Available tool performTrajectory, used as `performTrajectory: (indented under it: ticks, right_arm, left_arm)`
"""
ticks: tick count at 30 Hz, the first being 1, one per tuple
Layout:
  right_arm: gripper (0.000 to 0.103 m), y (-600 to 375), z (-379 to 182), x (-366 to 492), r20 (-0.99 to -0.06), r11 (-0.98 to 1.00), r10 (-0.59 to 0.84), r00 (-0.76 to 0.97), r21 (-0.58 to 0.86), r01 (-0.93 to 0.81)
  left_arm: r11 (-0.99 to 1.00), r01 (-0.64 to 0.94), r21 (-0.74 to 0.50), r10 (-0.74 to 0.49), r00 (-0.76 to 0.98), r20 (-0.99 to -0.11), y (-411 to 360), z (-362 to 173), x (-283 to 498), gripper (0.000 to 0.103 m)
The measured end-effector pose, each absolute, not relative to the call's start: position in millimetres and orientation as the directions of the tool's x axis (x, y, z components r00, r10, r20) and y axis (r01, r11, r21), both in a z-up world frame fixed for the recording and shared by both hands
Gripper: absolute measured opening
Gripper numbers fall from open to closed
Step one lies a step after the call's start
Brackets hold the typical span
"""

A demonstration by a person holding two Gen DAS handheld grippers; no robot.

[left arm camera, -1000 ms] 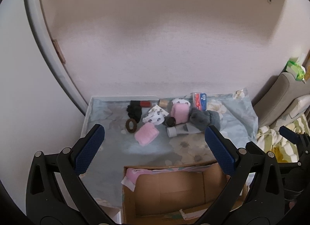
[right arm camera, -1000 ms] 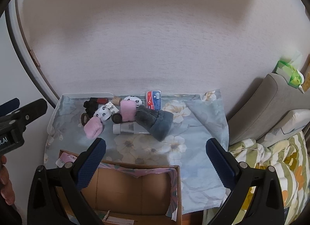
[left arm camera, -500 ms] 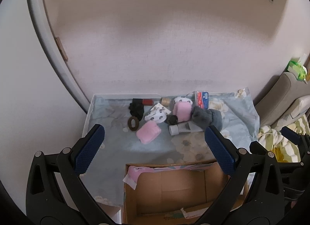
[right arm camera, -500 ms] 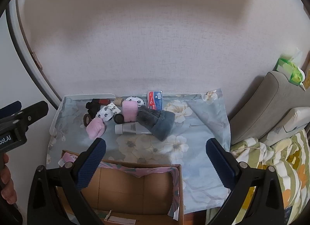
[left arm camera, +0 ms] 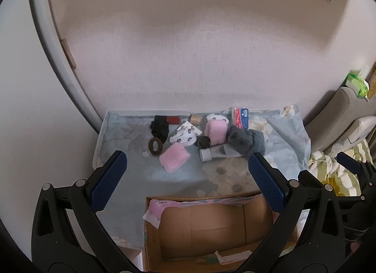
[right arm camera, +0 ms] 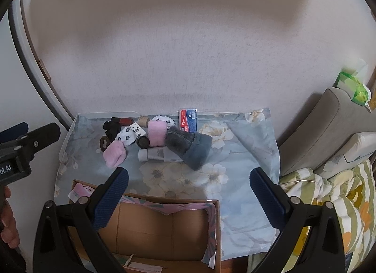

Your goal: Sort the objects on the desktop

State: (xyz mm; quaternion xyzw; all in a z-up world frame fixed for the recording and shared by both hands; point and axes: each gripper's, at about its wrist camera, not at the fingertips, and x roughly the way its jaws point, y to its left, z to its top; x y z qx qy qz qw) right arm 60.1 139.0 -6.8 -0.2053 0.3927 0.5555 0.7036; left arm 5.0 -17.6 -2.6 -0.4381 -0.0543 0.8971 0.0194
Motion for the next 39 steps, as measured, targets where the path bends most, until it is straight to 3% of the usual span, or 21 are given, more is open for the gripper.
performTrajectory:
  ticks: [12, 23, 32, 33, 37, 38, 39]
  right_arm:
    - [0.103, 157.1, -22.8, 115.4, -0.809, 0.297, 0.584, 0.072, 0.130, -0.946]
    - [0.103, 238.8, -109.6, 124.7, -0.872, 0.180, 0.479, -0.100, 0.209, -0.961]
    - [0.103, 308.0, -175.5, 116.3, -0.914, 0.115, 0.376, -0.155, 0.211, -0.971]
    - [0.103, 312.2, -179.8, 114.2, -0.917, 0.286, 0.387, -0.095, 0.218, -0.933]
    - [0.103, 325.3, -197.4, 106.6, -0.939, 0.287, 0.338, -0.063, 0.166, -0.943]
    - [0.103, 324.9, -198.2, 106.0, -0.941, 0.514, 0.338, 0.025, 0.162, -0.843]
    - [0.102, 325.9, -199.8, 105.8, -0.942, 0.514, 0.334, 0.030, 0.155, -0.844]
  left_arm:
    - [-0.994, 0.084, -0.070, 0.004, -0.610, -0.792, -90.7, -11.4, -30.1, 0.103]
    - [-0.979, -0.185, -0.086, 0.145, -0.339, -0.929, -46.1, -135.8, -95.7, 0.102]
    - [-0.918, -0.397, 0.019, 0.079, -0.230, -0.970, -16.1, -205.9, -130.0, 0.102]
    - [-0.908, -0.417, 0.045, 0.053, -0.219, -0.974, -11.9, -213.3, -131.8, 0.102]
    - [-0.884, -0.458, 0.088, 0.020, -0.224, -0.974, -4.4, -222.3, -129.8, 0.098]
    - [-0.881, -0.463, 0.092, 0.018, -0.227, -0.974, -3.1, -223.5, -129.3, 0.095]
    - [-0.878, -0.469, 0.100, 0.013, -0.232, -0.973, -1.7, -224.9, -128.6, 0.090]
